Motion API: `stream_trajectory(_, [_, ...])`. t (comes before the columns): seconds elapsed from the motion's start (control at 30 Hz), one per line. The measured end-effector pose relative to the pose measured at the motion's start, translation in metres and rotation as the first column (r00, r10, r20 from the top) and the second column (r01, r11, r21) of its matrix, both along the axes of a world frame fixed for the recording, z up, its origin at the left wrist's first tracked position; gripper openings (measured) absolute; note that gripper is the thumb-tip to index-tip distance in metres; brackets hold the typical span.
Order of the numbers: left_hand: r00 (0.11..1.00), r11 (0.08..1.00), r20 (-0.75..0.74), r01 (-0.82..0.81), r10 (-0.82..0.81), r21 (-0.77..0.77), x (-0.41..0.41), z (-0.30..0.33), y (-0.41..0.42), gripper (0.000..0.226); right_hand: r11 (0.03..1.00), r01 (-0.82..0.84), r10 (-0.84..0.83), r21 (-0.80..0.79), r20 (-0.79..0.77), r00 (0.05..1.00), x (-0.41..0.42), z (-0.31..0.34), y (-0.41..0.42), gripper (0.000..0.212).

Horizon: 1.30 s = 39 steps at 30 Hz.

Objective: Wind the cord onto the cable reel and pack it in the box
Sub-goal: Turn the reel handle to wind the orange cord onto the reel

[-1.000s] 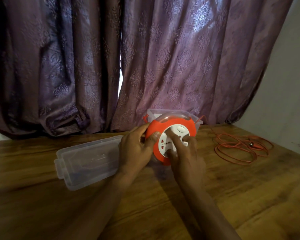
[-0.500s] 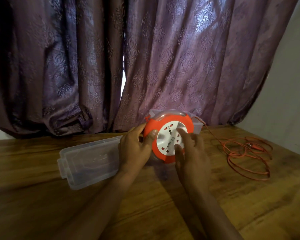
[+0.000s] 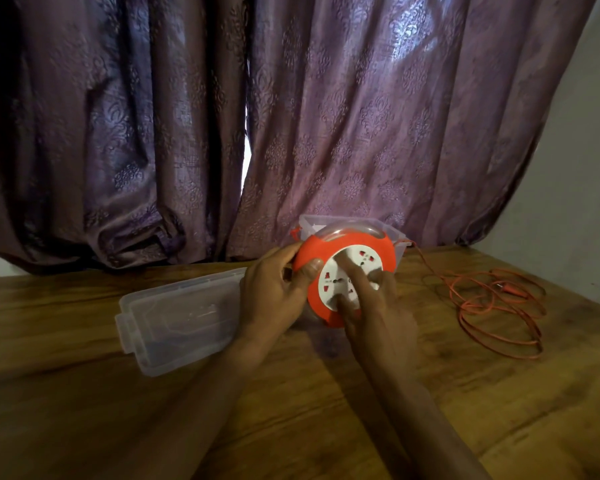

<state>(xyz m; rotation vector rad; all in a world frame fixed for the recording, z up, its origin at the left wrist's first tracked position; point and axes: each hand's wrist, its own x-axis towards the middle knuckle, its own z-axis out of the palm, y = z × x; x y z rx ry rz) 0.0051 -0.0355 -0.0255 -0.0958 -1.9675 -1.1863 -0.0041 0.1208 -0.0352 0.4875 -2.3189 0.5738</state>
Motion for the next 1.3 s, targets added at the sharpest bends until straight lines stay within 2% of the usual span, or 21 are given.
stream_trajectory(0.1, [1.000, 1.000, -0.012, -0.021, 0.021, -0.011, 0.000, -0.004, 0.004, 0.060, 0.988, 0.013, -0.015, -0.153, -0.017, 1.000, -0.003, -0.003, -0.001, 0.059])
stream_trajectory(0.23, [0.999, 0.998, -0.001, -0.045, 0.045, -0.049, 0.000, -0.007, 0.008, 0.060, 0.934, 0.042, -0.014, -0.355, 0.082, 0.997, -0.002, -0.005, -0.002, 0.062])
stream_trajectory(0.4, [0.998, 0.998, 0.014, -0.053, 0.054, -0.031, 0.001, -0.005, 0.005, 0.054, 0.961, -0.032, 0.026, -0.273, -0.029, 0.999, 0.001, 0.000, 0.000, 0.048])
stream_trajectory(0.47, [0.998, 0.998, 0.021, -0.057, 0.057, -0.013, 0.001, -0.003, 0.001, 0.053, 0.982, -0.059, 0.043, -0.178, -0.089, 0.995, 0.000, 0.004, 0.000, 0.047])
stream_trajectory(0.57, [0.999, 0.999, 0.025, -0.035, 0.035, 0.024, -0.002, -0.001, -0.006, 0.051, 0.995, -0.101, 0.102, 0.021, -0.073, 0.992, 0.001, 0.002, -0.003, 0.074])
stream_trajectory(0.67, [1.000, 0.999, 0.016, -0.011, 0.010, 0.049, -0.005, 0.000, -0.011, 0.051, 0.986, -0.142, 0.142, 0.092, 0.002, 0.990, 0.003, 0.002, -0.006, 0.096])
stream_trajectory(0.83, [1.000, 0.997, 0.027, 0.005, -0.007, 0.075, -0.006, 0.000, -0.016, 0.049, 0.971, -0.187, 0.184, 0.151, 0.035, 0.982, 0.004, 0.004, -0.003, 0.088])
stream_trajectory(0.9, [0.999, 0.997, 0.031, 0.012, -0.014, 0.080, -0.005, 0.000, -0.017, 0.050, 0.963, -0.192, 0.185, 0.187, 0.054, 0.981, 0.003, 0.005, -0.003, 0.093])
stream_trajectory(1.1, [0.998, 0.997, 0.048, 0.026, -0.029, 0.066, -0.001, 0.001, -0.010, 0.055, 0.983, -0.106, 0.100, 0.150, 0.046, 0.994, 0.002, 0.001, -0.002, 0.087])
stream_trajectory(1.23, [1.000, 1.000, 0.024, 0.009, -0.009, 0.030, -0.001, 0.001, -0.006, 0.052, 0.999, -0.045, 0.045, 0.010, -0.009, 0.999, -0.001, -0.001, 0.000, 0.061])
stream_trajectory(1.3, [1.000, 1.000, 0.026, -0.011, 0.010, 0.008, -0.001, -0.003, -0.005, 0.051, 0.998, -0.032, 0.031, -0.048, -0.016, 0.999, -0.002, -0.002, 0.000, 0.057])
